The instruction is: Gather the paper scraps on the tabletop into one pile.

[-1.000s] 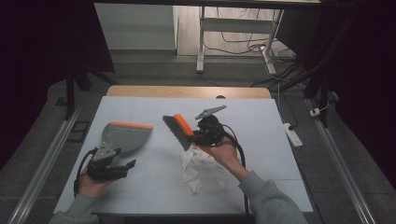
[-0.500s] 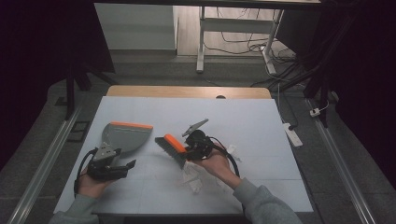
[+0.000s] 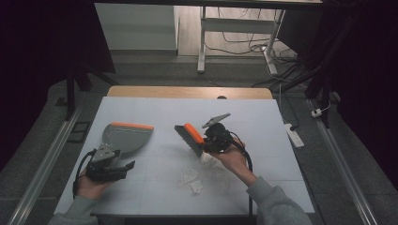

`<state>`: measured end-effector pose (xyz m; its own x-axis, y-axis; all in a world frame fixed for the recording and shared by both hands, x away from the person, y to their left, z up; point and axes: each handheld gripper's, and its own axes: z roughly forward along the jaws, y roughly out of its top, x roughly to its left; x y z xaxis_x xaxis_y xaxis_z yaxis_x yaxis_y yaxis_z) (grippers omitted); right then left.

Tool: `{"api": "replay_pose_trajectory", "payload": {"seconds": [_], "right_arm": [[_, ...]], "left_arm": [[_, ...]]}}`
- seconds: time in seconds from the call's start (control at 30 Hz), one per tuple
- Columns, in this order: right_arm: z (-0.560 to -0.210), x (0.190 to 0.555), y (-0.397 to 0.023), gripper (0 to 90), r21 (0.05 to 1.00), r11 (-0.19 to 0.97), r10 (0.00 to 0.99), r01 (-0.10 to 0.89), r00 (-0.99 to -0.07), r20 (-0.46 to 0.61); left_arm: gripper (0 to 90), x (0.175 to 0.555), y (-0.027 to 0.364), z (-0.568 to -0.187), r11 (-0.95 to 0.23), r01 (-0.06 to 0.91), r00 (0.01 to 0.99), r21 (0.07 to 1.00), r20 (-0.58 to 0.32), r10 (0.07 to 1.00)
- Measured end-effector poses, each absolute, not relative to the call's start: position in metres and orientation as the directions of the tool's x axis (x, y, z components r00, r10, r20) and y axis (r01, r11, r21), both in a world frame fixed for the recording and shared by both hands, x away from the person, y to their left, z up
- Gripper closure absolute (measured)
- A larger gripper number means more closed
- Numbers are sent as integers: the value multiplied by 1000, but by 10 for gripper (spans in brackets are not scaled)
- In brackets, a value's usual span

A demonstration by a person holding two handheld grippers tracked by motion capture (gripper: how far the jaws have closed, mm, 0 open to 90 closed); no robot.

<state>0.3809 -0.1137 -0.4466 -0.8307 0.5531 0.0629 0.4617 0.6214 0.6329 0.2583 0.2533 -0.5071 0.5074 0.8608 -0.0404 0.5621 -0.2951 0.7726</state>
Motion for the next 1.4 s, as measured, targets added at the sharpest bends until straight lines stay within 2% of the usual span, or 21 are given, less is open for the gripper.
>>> {"api": "replay_pose_trajectory", "payload": {"seconds": [0.13, 0.3, 0.57, 0.87, 1.13, 1.4], "right_arm": [[-428, 366, -115, 701, 674, 613, 512, 412, -857, 57], [-415, 347, -117, 701, 680, 634, 439, 369, -895, 76], [-428, 313, -104, 701, 575, 764, 291, 292, -952, 97], [-445, 289, -94, 701, 472, 845, 211, 253, -967, 142], [-455, 307, -94, 701, 408, 860, 291, 306, -951, 100], [-454, 349, -109, 701, 436, 805, 422, 401, -905, 54]], "left_arm": [[262, 258, 254, -507, -290, 562, 504, 775, -43, 863], [262, 258, 253, -507, -291, 563, 505, 773, -44, 862], [262, 258, 252, -508, -297, 563, 508, 771, -39, 861], [262, 258, 252, -508, -301, 564, 509, 769, -36, 860], [262, 258, 252, -508, -301, 565, 509, 768, -37, 860], [263, 259, 252, -509, -299, 566, 508, 768, -39, 861]]}}
